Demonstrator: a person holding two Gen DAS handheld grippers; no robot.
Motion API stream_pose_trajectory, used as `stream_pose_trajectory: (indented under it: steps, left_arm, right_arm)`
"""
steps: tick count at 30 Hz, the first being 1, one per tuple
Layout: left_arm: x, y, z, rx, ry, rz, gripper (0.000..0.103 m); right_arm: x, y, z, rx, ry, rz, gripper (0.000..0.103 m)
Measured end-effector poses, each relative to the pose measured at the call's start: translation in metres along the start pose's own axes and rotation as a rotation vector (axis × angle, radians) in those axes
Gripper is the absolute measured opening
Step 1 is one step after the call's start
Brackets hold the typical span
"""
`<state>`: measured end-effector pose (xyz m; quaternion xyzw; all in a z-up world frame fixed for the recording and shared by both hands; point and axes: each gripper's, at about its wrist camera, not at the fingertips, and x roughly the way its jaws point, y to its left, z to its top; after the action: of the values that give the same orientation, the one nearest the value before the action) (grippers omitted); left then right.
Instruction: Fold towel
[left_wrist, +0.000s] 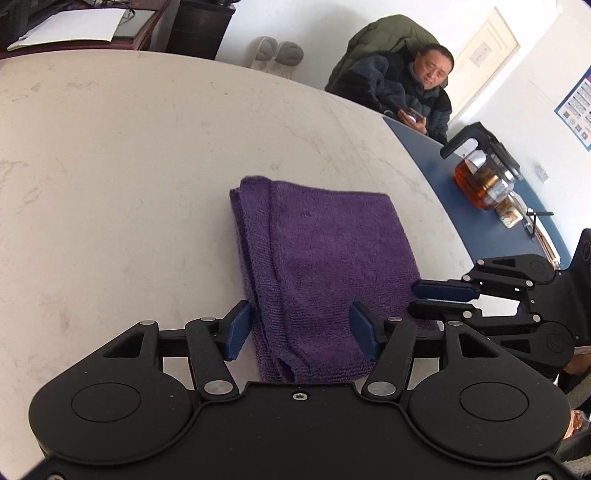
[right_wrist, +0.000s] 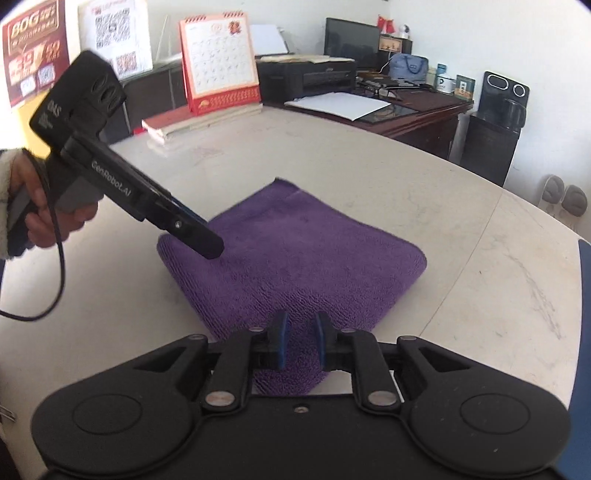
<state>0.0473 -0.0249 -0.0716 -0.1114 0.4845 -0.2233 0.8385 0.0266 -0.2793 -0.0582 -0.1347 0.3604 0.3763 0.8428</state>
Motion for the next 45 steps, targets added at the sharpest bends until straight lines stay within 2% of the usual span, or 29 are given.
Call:
stream_pose_trajectory:
  steps: [4, 7, 11, 14, 16, 19, 22, 25, 27, 30, 31, 32, 35, 38, 42, 45]
  left_arm:
    - [0.010, -0.013, 0.003, 0.046, 0.003, -0.014, 0.060]
    - [0.014, -0.020, 0.008, 0.073, -0.003, 0.011, 0.060]
    - [-0.012, -0.021, 0.019, 0.086, -0.088, 0.044, 0.060]
    - [-0.025, -0.025, 0.039, 0.108, -0.137, -0.001, 0.061]
    - [-0.011, -0.032, 0.053, 0.139, -0.118, -0.009, 0.061]
    - [0.027, -0.036, 0.064, 0.163, -0.046, 0.033, 0.061]
    - [0.055, -0.027, 0.066, 0.119, 0.012, 0.084, 0.060]
    - [0.054, -0.026, 0.069, 0.090, 0.004, 0.074, 0.060]
    - [0.044, -0.030, 0.070, 0.087, -0.018, 0.075, 0.060]
    - [0.012, -0.048, 0.073, 0.085, -0.089, 0.100, 0.067]
    - [-0.003, -0.057, 0.073, 0.071, -0.121, 0.134, 0.078]
    - [-0.019, -0.067, 0.071, 0.050, -0.159, 0.181, 0.090]
    - [-0.053, -0.092, 0.062, -0.002, -0.244, 0.253, 0.103]
    - [-0.075, -0.115, 0.048, -0.051, -0.274, 0.331, 0.103]
    - [-0.091, -0.145, 0.031, -0.079, -0.274, 0.457, 0.103]
    - [-0.096, -0.170, 0.019, -0.076, -0.270, 0.587, 0.103]
  right_arm:
    - [-0.005, -0.012, -0.002, 0.013, 0.015, -0.026, 0.014]
    - [-0.008, -0.023, 0.002, 0.046, 0.029, -0.046, 0.014]
    - [-0.021, -0.032, 0.020, 0.118, -0.036, -0.078, 0.019]
    - [-0.012, -0.035, 0.031, 0.146, -0.046, -0.116, 0.022]
    - [0.004, -0.037, 0.034, 0.155, -0.011, -0.140, 0.022]
    - [0.025, -0.040, 0.033, 0.194, 0.032, -0.155, 0.022]
    - [0.033, -0.041, 0.033, 0.236, 0.037, -0.167, 0.022]
    - [0.029, -0.038, 0.033, 0.266, 0.040, -0.187, 0.023]
    - [0.018, -0.037, 0.033, 0.306, 0.021, -0.195, 0.029]
    - [-0.010, -0.032, 0.034, 0.369, -0.037, -0.231, 0.054]
    - [-0.021, -0.031, 0.034, 0.393, -0.055, -0.235, 0.068]
    - [-0.034, -0.029, 0.033, 0.419, -0.075, -0.230, 0.076]
    - [-0.063, -0.020, 0.030, 0.448, -0.102, -0.205, 0.090]
    - [-0.080, -0.008, 0.028, 0.428, -0.102, -0.213, 0.094]
    - [-0.102, 0.006, 0.024, 0.418, -0.143, -0.219, 0.099]
    - [-0.108, 0.011, 0.020, 0.425, -0.158, -0.186, 0.099]
